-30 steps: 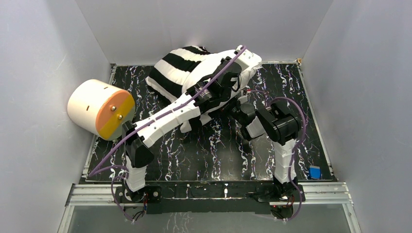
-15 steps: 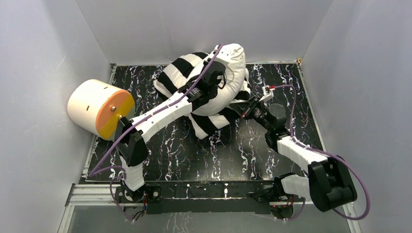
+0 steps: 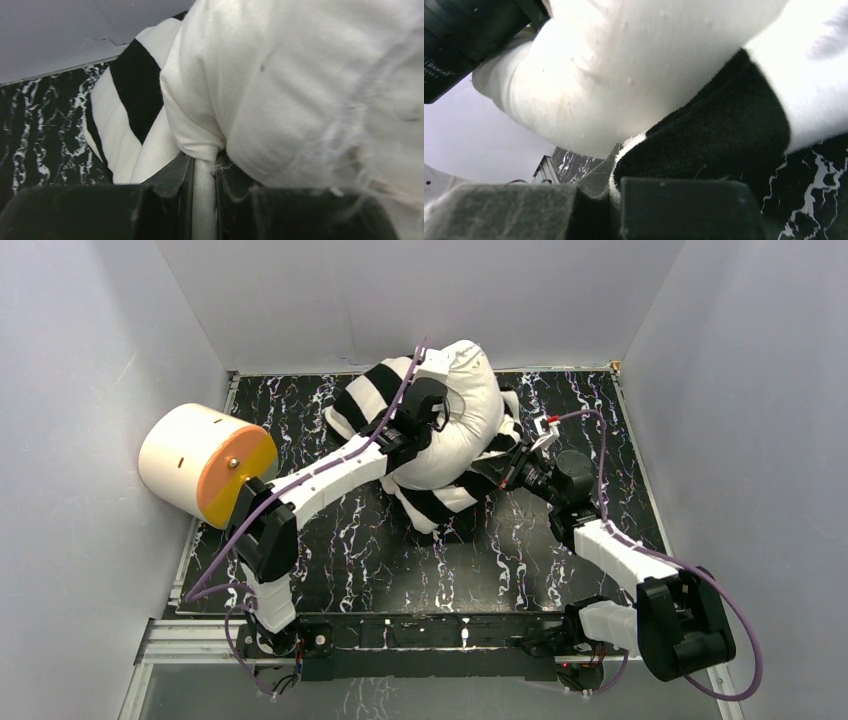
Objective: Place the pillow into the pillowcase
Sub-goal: Stuff the pillow into the pillowcase.
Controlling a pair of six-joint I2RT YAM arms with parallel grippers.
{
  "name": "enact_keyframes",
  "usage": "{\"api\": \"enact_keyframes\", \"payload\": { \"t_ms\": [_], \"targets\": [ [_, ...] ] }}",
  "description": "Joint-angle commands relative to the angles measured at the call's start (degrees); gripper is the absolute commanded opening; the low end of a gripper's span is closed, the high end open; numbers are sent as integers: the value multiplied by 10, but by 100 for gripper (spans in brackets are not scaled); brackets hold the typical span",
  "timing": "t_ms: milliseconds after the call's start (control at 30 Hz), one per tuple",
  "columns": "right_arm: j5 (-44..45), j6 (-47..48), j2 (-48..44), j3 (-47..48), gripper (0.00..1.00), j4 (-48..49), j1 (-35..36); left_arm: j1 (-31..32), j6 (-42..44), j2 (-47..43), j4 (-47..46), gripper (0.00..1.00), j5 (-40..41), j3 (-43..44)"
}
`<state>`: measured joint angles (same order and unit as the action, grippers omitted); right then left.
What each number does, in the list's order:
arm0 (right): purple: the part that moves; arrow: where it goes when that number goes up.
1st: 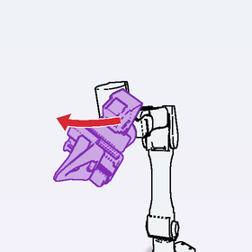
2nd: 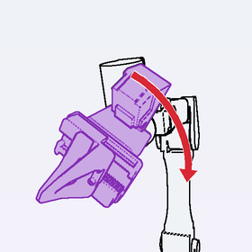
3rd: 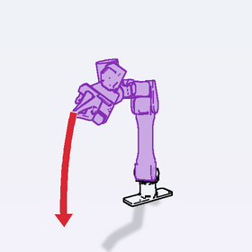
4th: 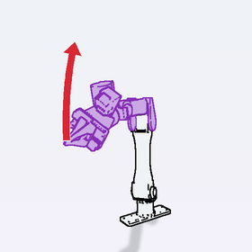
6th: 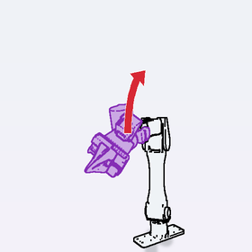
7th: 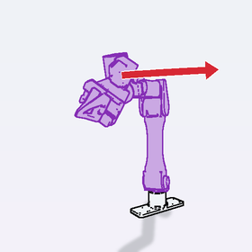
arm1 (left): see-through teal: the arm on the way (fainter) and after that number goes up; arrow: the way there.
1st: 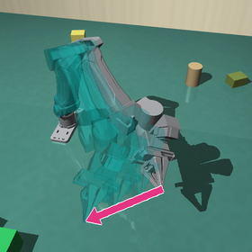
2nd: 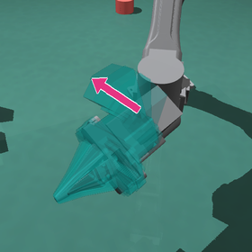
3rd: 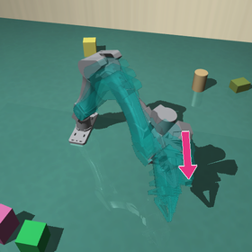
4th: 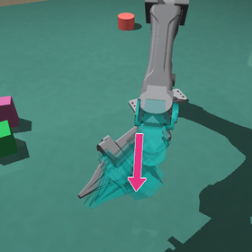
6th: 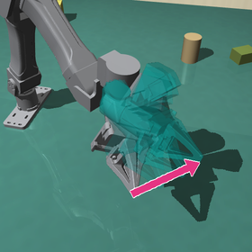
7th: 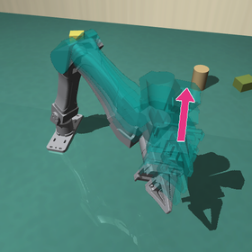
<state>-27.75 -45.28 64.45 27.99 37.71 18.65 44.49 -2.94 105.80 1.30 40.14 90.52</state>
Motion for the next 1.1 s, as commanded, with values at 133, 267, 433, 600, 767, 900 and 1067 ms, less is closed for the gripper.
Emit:
{"api": "enact_keyframes", "payload": {
  "t_ms": [133,267,433,600,767,900,1067],
  "targets": [
    [-82,-27,-1,113,0,212,8,-40,-84,-125,106,55,-380,-50],
    [-55,-42,1,122,0,207,8,4,-49,-202,88,72,-451,-67],
    [-41,-63,8,174,0,164,6,68,18,-259,129,90,-421,-83],
    [-45,-94,37,239,0,137,5,98,50,-253,165,98,-399,-96],
    [-80,-180,71,276,0,178,5,129,101,-177,167,89,-274,-111],
    [-134,-176,67,321,0,145,10,121,98,-101,167,16,-147,-103],
    [-189,-117,38,341,0,74,17,54,34,-54,137,14,-210,-117]
  ]
}}
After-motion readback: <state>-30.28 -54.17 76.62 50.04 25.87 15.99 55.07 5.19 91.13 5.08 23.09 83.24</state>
